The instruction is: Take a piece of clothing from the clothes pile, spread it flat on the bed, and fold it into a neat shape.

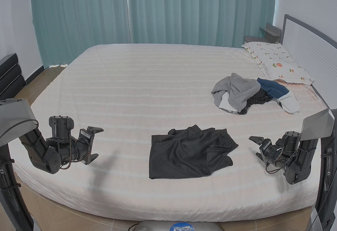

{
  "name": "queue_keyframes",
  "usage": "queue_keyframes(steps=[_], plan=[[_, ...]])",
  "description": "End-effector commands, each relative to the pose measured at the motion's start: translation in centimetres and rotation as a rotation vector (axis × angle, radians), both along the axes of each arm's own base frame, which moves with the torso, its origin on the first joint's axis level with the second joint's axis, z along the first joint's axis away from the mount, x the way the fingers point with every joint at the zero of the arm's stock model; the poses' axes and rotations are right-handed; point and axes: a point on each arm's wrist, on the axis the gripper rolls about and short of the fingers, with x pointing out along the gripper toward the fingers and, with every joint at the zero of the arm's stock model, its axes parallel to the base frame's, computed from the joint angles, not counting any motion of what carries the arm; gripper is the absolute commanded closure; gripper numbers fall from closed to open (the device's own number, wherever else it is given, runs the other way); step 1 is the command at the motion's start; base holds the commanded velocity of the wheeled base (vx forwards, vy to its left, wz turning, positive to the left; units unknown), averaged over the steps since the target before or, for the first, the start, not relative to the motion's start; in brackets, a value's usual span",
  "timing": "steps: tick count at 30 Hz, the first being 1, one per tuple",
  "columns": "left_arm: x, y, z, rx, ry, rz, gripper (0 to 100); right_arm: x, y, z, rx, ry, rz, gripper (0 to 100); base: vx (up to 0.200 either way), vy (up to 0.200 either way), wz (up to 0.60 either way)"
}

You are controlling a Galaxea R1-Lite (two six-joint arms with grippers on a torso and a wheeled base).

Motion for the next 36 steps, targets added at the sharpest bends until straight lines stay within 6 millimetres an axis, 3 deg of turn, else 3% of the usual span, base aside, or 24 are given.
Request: queue_keyframes(steps=[1, 2, 3, 5, 6, 7, 13, 18, 27, 36], plan=[[0.0, 0.0, 0.0, -0.001, -0.001, 0.0, 0, -0.1, 2.5, 2.2, -0.06, -0.066, -0.018, 0, 0.2, 0.0, 0.0], [0.1, 0.0, -0.1, -0.001, 0.001, 0.0, 0, -0.1, 2.9, 2.4, -0.066, -0.07, -0.021, 0, 0.0, 0.0, 0.0], [0.1, 0.0, -0.1, -0.001, 0.001, 0.0, 0, -0.4, 5.2, 3.0, -0.106, -0.067, -0.022, 0, 0.0, 0.0, 0.0], [0.1, 0.0, -0.1, -0.001, 0.001, 0.0, 0, -0.6, 6.1, 3.1, -0.124, -0.061, -0.011, 0, 0.0, 0.0, 0.0], [0.1, 0.0, 0.0, -0.001, -0.001, 0.0, 0, -0.9, 8.3, 3.2, -0.177, -0.05, 0.025, 0, 0.0, 0.0, 0.0], [0.1, 0.0, 0.0, -0.001, -0.001, 0.0, 0, -0.9, 9.1, 3.1, -0.201, -0.045, 0.043, 0, 0.0, 0.0, 0.0], [0.1, 0.0, -0.1, 0.002, 0.0, -0.001, 0, -0.3, 12.0, 3.3, -0.355, -0.006, 0.118, 0, 0.0, 0.0, 0.0], [0.1, 0.0, -0.1, 0.003, 0.0, 0.0, 0, -1.0, 14.9, 4.5, -0.485, -0.008, 0.181, 0, 0.0, 0.0, 0.0], [0.1, 0.0, -0.1, 0.004, -0.001, -0.002, 0, -0.3, 18.0, 5.3, -0.7, -0.012, 0.212, 0, 0.0, 0.0, 0.0], [0.1, 0.0, -0.1, 0.005, -0.001, -0.003, 0, -0.4, 19.3, 4.6, -0.835, 0.033, 0.273, 0, 0.0, 0.0, 0.0]])
